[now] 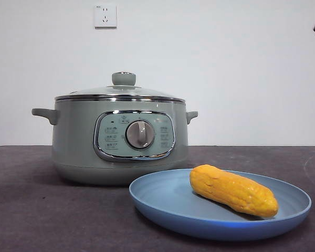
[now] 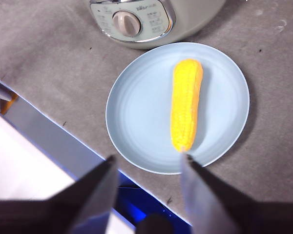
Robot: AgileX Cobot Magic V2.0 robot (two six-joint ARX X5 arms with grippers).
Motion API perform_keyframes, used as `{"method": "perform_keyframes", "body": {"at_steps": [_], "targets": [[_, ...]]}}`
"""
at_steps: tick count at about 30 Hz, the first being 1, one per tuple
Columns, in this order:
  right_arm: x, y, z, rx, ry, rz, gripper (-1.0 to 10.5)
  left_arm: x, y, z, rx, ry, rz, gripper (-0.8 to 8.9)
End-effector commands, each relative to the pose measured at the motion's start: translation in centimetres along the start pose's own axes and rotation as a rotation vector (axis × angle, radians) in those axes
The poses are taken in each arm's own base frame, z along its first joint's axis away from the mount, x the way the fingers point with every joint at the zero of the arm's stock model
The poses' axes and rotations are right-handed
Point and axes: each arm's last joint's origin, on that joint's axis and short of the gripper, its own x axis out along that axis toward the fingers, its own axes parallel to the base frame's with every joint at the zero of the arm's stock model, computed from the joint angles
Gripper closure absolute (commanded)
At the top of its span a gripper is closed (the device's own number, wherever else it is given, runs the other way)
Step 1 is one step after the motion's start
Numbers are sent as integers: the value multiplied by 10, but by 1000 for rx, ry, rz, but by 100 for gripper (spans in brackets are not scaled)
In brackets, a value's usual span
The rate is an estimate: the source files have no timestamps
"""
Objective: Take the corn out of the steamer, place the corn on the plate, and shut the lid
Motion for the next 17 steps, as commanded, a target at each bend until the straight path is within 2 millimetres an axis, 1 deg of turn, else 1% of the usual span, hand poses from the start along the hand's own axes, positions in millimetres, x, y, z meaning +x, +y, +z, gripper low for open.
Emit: {"method": "perform_keyframes", "body": {"at_steps": [1,17], "targets": [[1,0,-1,-5,1,-2,946,0,0,-5,-5,43,0,818],[1,0,-1,-5,1,-2,946,0,0,-2,1,16,3,817]]}}
